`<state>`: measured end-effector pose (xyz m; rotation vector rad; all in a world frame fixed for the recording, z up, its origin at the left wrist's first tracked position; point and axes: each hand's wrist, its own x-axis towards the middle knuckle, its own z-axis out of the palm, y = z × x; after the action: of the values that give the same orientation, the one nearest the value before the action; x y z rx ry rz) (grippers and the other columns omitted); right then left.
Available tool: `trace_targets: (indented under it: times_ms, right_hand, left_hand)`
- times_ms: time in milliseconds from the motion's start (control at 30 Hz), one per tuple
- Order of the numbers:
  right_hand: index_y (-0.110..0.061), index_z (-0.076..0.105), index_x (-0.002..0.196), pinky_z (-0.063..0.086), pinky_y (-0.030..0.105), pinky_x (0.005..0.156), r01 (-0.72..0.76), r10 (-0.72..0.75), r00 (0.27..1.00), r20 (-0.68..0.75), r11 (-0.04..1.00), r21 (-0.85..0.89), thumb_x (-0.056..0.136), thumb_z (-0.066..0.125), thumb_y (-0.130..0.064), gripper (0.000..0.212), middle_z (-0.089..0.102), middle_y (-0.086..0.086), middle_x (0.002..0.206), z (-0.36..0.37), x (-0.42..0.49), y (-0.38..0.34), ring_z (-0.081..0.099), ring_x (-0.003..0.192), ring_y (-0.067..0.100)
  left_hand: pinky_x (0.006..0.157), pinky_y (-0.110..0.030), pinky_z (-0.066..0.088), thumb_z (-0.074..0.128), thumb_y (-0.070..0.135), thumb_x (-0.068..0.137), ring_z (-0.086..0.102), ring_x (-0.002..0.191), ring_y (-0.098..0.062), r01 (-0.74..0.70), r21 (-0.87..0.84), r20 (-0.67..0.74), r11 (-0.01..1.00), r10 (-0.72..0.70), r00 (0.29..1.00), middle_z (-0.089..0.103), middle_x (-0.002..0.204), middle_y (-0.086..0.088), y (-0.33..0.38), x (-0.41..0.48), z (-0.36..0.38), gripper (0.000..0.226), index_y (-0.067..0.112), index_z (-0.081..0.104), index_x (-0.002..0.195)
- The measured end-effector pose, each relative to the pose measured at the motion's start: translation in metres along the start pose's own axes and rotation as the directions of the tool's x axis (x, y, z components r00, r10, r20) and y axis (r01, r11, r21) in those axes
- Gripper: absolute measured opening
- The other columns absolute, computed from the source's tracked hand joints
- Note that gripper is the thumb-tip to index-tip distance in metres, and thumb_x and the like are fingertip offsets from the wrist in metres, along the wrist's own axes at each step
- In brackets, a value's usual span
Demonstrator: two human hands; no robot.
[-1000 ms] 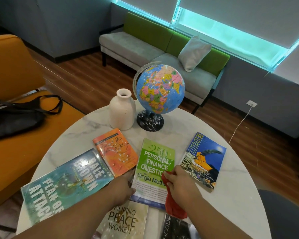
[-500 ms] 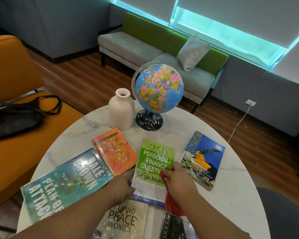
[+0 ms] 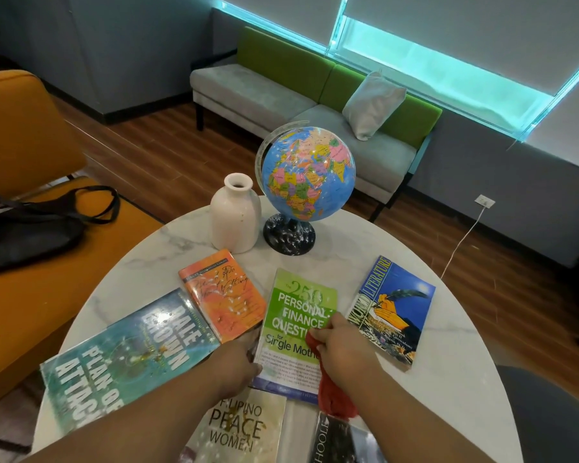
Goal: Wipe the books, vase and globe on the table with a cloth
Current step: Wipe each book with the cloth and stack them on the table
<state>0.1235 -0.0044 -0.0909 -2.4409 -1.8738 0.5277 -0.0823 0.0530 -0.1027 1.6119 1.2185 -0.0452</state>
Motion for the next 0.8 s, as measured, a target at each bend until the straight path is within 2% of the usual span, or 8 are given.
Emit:
trace_targets:
  times_ms: [167, 300, 367, 467, 567, 667, 733, 800]
  right_hand:
    - [-0.033, 0.057, 0.127, 0.040, 0.021, 0.087, 0.118, -0.119, 0.992, 0.052, 0.993, 0.027, 0.097, 0.051, -0.035, 0.030, 0.044, -0.006, 0.112, 0.002, -0.012, -0.006, 0.053, 0.108, 0.016]
    - [-0.032, 0.059, 0.128, 0.045, 0.028, 0.092, -0.015, 0.015, 1.000, -0.001, 0.999, 0.029, 0.098, 0.050, -0.028, 0.032, 0.044, -0.004, 0.112, -0.002, -0.001, 0.002, 0.052, 0.105, 0.017]
    - [-0.031, 0.058, 0.128, 0.047, 0.029, 0.093, 0.013, -0.013, 1.000, -0.005, 1.000, 0.018, 0.098, 0.049, -0.029, 0.032, 0.043, -0.004, 0.112, 0.005, -0.004, -0.006, 0.052, 0.105, 0.018]
    - [-0.029, 0.059, 0.115, 0.044, 0.018, 0.080, 0.087, -0.090, 0.995, 0.032, 0.993, 0.085, 0.095, 0.055, -0.032, 0.021, 0.048, -0.008, 0.106, 0.006, -0.014, -0.005, 0.056, 0.101, 0.013]
    - [-0.033, 0.061, 0.124, 0.043, 0.024, 0.091, 0.016, -0.017, 1.000, 0.019, 0.999, 0.048, 0.096, 0.054, -0.029, 0.030, 0.044, -0.008, 0.111, 0.001, -0.004, 0.000, 0.052, 0.106, 0.016]
    - [-0.032, 0.058, 0.129, 0.045, 0.028, 0.095, -0.010, 0.010, 1.000, 0.002, 0.998, 0.060, 0.096, 0.052, -0.029, 0.034, 0.043, -0.005, 0.118, 0.006, 0.001, -0.015, 0.051, 0.107, 0.018]
    - [-0.029, 0.058, 0.125, 0.044, 0.019, 0.089, 0.031, -0.035, 0.999, 0.028, 0.991, 0.128, 0.095, 0.055, -0.032, 0.031, 0.045, -0.013, 0.108, 0.011, -0.002, -0.017, 0.052, 0.101, 0.013]
    - [-0.026, 0.059, 0.119, 0.039, 0.007, 0.072, 0.038, -0.046, 0.998, 0.046, 0.986, 0.165, 0.093, 0.058, -0.031, 0.026, 0.044, -0.021, 0.093, 0.009, -0.003, -0.012, 0.051, 0.091, 0.007]
  left_hand:
    - [0.089, -0.028, 0.049, 0.057, 0.012, 0.092, 0.061, 0.105, -0.018, -0.020, -0.012, 0.008, 1.000, 0.020, 1.000, 0.064, 0.124, 0.001, 0.001, -0.002, 0.000, 0.067, 0.037, 0.028, 0.148]
    - [0.094, -0.035, 0.050, 0.059, 0.015, 0.091, 0.061, 0.105, -0.019, -0.004, 0.006, -0.009, 1.000, 0.004, 1.000, 0.065, 0.122, 0.002, 0.000, -0.001, 0.000, 0.066, 0.038, 0.030, 0.147]
    - [0.094, -0.034, 0.050, 0.059, 0.015, 0.091, 0.061, 0.106, -0.019, -0.013, 0.020, -0.011, 1.000, 0.013, 1.000, 0.064, 0.123, 0.002, 0.000, -0.001, 0.000, 0.066, 0.038, 0.030, 0.147]
    - [0.089, -0.030, 0.049, 0.058, 0.015, 0.091, 0.061, 0.104, -0.020, -0.031, 0.025, -0.008, 0.999, 0.031, 0.999, 0.064, 0.121, -0.001, 0.001, -0.002, -0.001, 0.066, 0.037, 0.030, 0.147]
    - [0.088, -0.032, 0.049, 0.059, 0.016, 0.091, 0.061, 0.103, -0.023, -0.035, 0.039, -0.012, 0.999, 0.035, 0.999, 0.065, 0.116, -0.005, -0.001, -0.001, 0.000, 0.065, 0.037, 0.032, 0.146]
    - [0.084, -0.029, 0.049, 0.059, 0.015, 0.091, 0.060, 0.094, -0.019, -0.034, 0.023, -0.009, 0.999, 0.034, 0.999, 0.065, 0.113, -0.003, -0.001, 0.000, 0.000, 0.065, 0.037, 0.032, 0.146]
    - [0.078, -0.026, 0.046, 0.059, 0.014, 0.091, 0.057, 0.086, -0.016, -0.037, 0.010, -0.008, 0.999, 0.037, 0.999, 0.066, 0.113, -0.005, 0.000, 0.000, 0.000, 0.064, 0.037, 0.033, 0.145]
    - [0.080, -0.026, 0.047, 0.059, 0.014, 0.091, 0.059, 0.090, -0.018, -0.037, 0.014, -0.007, 0.999, 0.037, 0.999, 0.066, 0.115, -0.005, 0.000, 0.000, 0.000, 0.064, 0.037, 0.033, 0.145]
